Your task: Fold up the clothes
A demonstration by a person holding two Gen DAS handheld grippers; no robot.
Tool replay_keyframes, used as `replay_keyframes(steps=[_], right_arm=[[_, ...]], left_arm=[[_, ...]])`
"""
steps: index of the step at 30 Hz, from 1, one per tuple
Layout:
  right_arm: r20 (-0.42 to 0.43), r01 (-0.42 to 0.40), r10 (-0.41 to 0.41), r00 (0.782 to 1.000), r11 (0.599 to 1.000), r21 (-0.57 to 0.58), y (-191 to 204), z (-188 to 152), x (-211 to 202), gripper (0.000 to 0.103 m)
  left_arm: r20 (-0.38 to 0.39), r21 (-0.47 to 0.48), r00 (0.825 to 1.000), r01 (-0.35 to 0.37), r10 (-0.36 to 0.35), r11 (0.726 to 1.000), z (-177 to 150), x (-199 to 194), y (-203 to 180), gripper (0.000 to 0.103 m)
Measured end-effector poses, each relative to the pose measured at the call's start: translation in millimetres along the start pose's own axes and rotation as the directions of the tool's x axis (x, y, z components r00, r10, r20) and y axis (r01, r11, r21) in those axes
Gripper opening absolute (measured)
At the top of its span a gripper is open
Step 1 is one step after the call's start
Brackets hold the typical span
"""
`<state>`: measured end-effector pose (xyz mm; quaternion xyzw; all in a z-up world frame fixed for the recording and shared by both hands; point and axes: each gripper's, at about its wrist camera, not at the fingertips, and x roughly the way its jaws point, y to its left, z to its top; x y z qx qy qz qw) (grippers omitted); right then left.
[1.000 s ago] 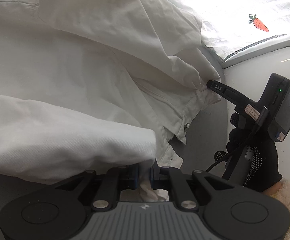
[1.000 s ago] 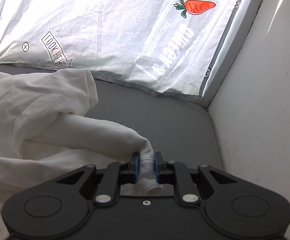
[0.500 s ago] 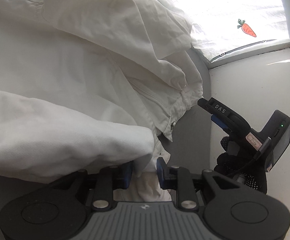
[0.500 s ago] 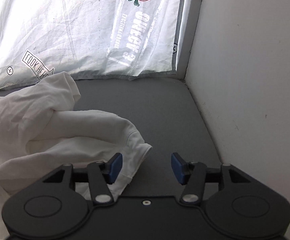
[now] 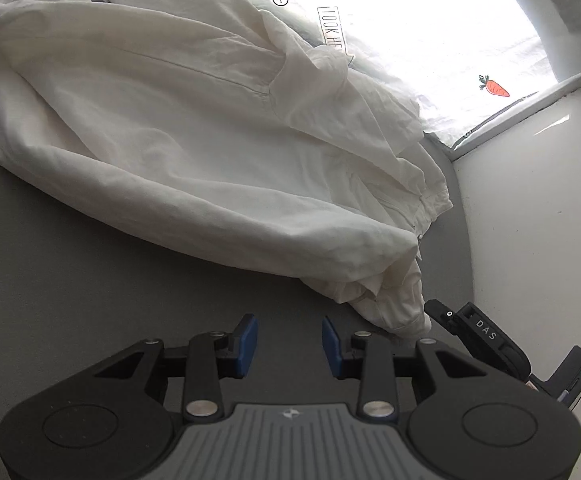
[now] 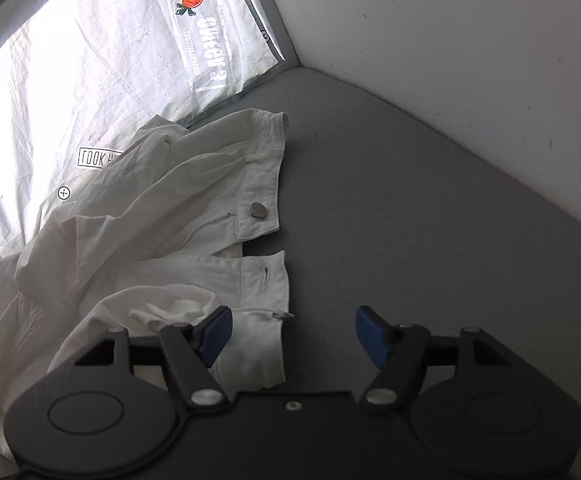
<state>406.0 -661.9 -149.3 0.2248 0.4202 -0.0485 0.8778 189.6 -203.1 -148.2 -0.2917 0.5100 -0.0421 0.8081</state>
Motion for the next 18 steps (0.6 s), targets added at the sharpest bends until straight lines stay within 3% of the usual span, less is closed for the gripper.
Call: replay_keyframes(steps=[6, 11, 18], right_arm=[[-0.042, -0.072, 0.073, 0.996, 0.997, 0.018, 26, -43, -9, 0.077], [-0.044, -0.064, 0.072, 0.996, 0.985, 0.163, 44, -59, -7, 0.077], [0.021, -0.076, 0.074, 0.997, 0.932, 0.355, 75, -63, -3, 0.079]], left_arm=[[0.072, -0.116, 0.994, -0.074, 0.083, 0.990, -1, -26, 47, 0.038], [0.105, -0.142, 0.990, -0.075, 0.091, 0.987, 14, -41, 73, 0.038], [0.148, -0.220, 0.983, -0.074, 0.108, 0.973, 52, -60, 141, 0.040]])
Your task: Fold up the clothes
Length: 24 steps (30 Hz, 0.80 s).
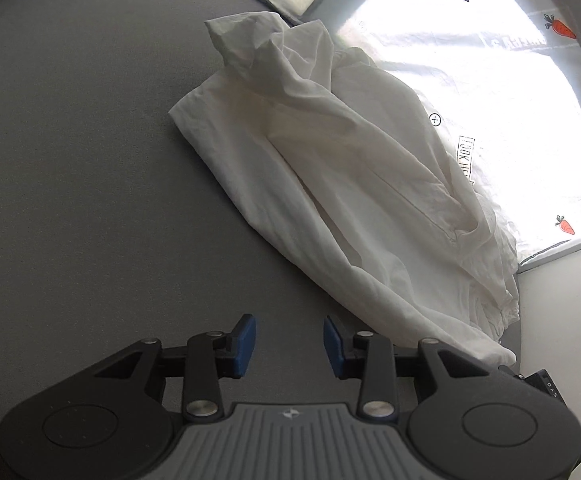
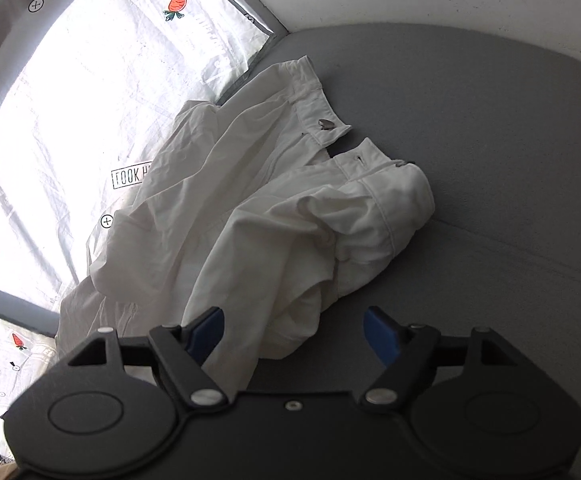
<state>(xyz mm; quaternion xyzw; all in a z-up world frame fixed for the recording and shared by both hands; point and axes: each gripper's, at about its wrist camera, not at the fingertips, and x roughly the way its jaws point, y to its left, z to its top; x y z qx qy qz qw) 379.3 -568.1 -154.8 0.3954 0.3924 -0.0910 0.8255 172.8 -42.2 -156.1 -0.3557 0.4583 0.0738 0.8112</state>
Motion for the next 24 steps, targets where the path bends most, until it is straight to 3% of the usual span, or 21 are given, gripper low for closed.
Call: replay_keyframes(steps=[8, 12, 15, 16, 17, 19, 20, 21, 24], right_arm=[[0.034, 0.054, -0.056, 0.998, 0.996, 0.077, 25, -29, 27, 0.080], [0.020, 0.065, -0.068, 0.998, 0.992, 0.111, 35, -56, 41, 0.076], [0.036, 0.082, -0.083, 0.996, 0.996, 0.040, 47, -74, 43, 0.073], [0.030, 0.076, -0.076, 0.997, 0.997, 0.022, 50, -77, 44, 0.069], [0.026, 0.064, -0.064, 0.998, 0.998, 0.016, 52, -79, 45, 0.057], [-0.033, -0.002, 0.003, 0.999, 1.000, 0.015, 55, -83, 50, 0.043], [-0.056, -0.020, 0.020, 0.998, 1.000, 0.003, 57, -84, 53, 0.026], [-0.053, -0.023, 0.022, 0.998, 0.999, -0.026, 60, -86, 52, 0.018], [-0.001, -0.007, 0.007, 1.000, 0.993, -0.120, 69, -87, 45, 0.010]], left_arm=[[0.066, -0.104, 0.997, -0.023, 0.030, 0.994, 68, 0, 72, 0.047], [0.102, -0.109, 0.990, -0.083, 0.094, 0.991, 98, 0, 96, 0.049], [0.091, -0.131, 0.989, -0.104, 0.116, 0.986, 113, 6, 111, 0.052], [0.081, -0.142, 0.990, -0.104, 0.116, 0.984, 117, 10, 115, 0.052], [0.064, -0.156, 0.992, -0.098, 0.109, 0.983, 119, 15, 118, 0.052], [0.033, -0.170, 0.995, -0.089, 0.096, 0.981, 122, 29, 119, 0.052], [0.024, -0.163, 0.996, -0.086, 0.091, 0.983, 123, 33, 117, 0.052], [0.020, -0.146, 0.996, -0.084, 0.088, 0.986, 125, 37, 113, 0.052], [0.033, -0.074, 0.996, -0.083, 0.086, 0.994, 126, 44, 100, 0.052]])
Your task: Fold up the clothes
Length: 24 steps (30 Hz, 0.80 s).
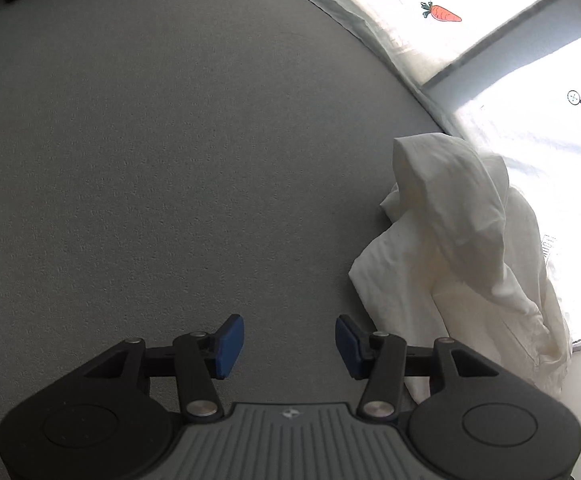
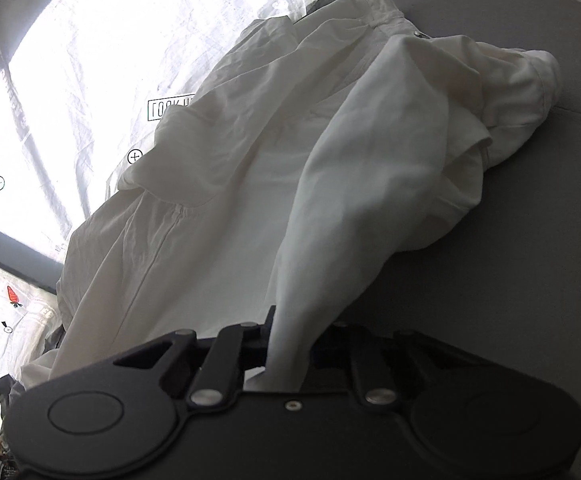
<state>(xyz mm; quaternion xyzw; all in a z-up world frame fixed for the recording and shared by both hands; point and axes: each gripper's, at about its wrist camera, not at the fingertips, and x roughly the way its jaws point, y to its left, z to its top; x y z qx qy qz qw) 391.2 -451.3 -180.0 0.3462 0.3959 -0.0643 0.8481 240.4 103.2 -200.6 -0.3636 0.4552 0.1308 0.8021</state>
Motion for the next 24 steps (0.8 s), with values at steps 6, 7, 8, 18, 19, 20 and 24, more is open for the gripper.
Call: replay_keyframes(steps=[6, 7, 8, 18, 19, 20, 24], right_arm=[[0.138, 0.218, -0.203, 0.969, 0.970, -0.108, 0, 23, -24, 0.007], [0.170, 0.261, -0.240, 0.956, 0.959, -0.111, -4, 29, -29, 0.007], [0.195, 0.292, -0.269, 0.943, 0.951, -0.103, -11, 36, -34, 0.007], [0.269, 0.488, -0.423, 0.865, 0.836, -0.252, -51, 54, -17, 0.016], [0.286, 0.510, -0.437, 0.853, 0.814, -0.279, -48, 48, -14, 0.017], [0.301, 0.529, -0.448, 0.842, 0.796, -0.293, -46, 43, -13, 0.020], [0.321, 0.545, -0.461, 0.827, 0.797, -0.259, -51, 36, -9, 0.026]], left_arm=[[0.029, 0.025, 1.000, -0.008, 0.007, 1.000, -6, 0, -7, 0.052], [0.031, 0.020, 0.999, -0.010, 0.009, 1.000, -7, 0, -6, 0.052], [0.033, 0.016, 0.999, -0.012, 0.012, 1.000, -9, 0, -6, 0.052], [-0.019, 0.063, 1.000, -0.009, 0.010, 0.998, -12, 25, -23, 0.052], [-0.025, 0.067, 1.000, -0.001, 0.003, 0.998, -11, 29, -25, 0.052], [-0.027, 0.071, 1.000, 0.008, -0.006, 0.997, -10, 34, -28, 0.052], [-0.048, 0.062, 0.997, 0.061, -0.058, 0.996, -9, 41, -37, 0.057]])
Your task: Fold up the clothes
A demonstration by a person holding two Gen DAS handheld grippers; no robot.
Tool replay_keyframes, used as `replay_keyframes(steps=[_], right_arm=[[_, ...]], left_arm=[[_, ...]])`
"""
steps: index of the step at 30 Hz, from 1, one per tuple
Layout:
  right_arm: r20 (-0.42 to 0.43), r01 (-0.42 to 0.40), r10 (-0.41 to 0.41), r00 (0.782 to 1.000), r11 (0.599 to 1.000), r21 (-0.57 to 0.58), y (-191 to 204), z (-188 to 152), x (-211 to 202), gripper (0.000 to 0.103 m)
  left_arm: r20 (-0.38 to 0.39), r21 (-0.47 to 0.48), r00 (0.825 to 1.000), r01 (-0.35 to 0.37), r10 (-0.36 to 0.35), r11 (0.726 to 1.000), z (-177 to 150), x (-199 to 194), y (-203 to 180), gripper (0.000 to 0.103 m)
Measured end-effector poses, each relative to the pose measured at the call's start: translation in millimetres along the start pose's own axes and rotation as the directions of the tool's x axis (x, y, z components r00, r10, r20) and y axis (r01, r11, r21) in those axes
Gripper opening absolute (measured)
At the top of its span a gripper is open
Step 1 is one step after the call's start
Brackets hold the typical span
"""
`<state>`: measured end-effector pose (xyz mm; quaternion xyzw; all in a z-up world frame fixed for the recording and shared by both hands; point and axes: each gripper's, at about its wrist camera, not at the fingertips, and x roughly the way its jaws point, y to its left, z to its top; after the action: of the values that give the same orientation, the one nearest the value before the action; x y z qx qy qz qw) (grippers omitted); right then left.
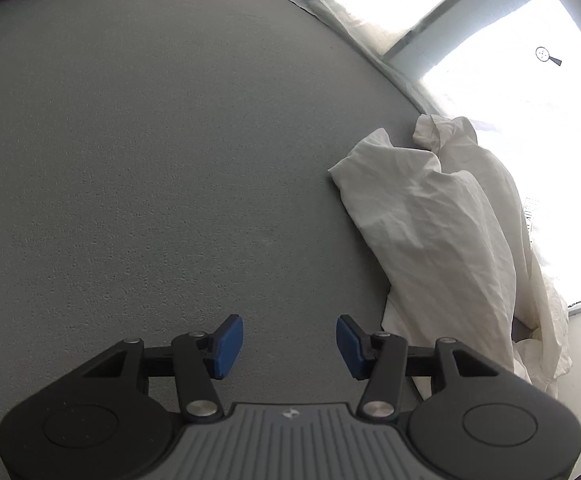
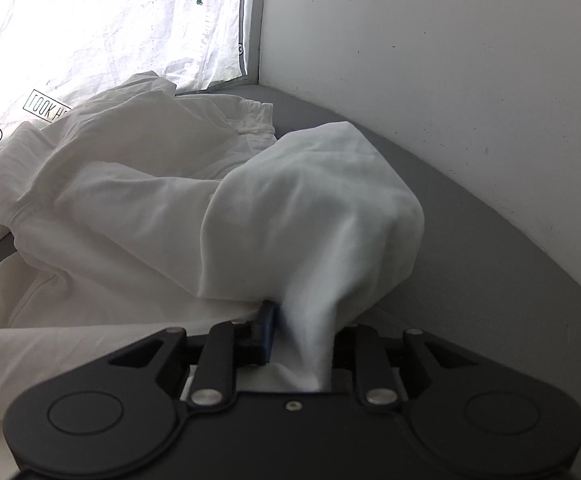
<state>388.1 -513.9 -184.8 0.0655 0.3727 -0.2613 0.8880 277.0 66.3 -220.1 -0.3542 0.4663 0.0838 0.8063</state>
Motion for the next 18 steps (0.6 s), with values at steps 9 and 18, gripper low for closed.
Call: replay_keyframes(steps=[9, 18], right_arm=[[0.029, 0.009, -0.013, 0.999, 0.991, 0.131, -31, -18, 10, 0.084], [0.090, 0.038, -0.054, 0.994, 0.985, 0.166, -35, -33, 16, 0.103]], left_arm=[[0.044, -0.068, 0.992, 0.119, -0.116, 0.991, 33, 34, -24, 0.080], [0.060, -0.048, 0.993, 0.106, -0.103, 0.993, 70, 76, -56, 0.084]])
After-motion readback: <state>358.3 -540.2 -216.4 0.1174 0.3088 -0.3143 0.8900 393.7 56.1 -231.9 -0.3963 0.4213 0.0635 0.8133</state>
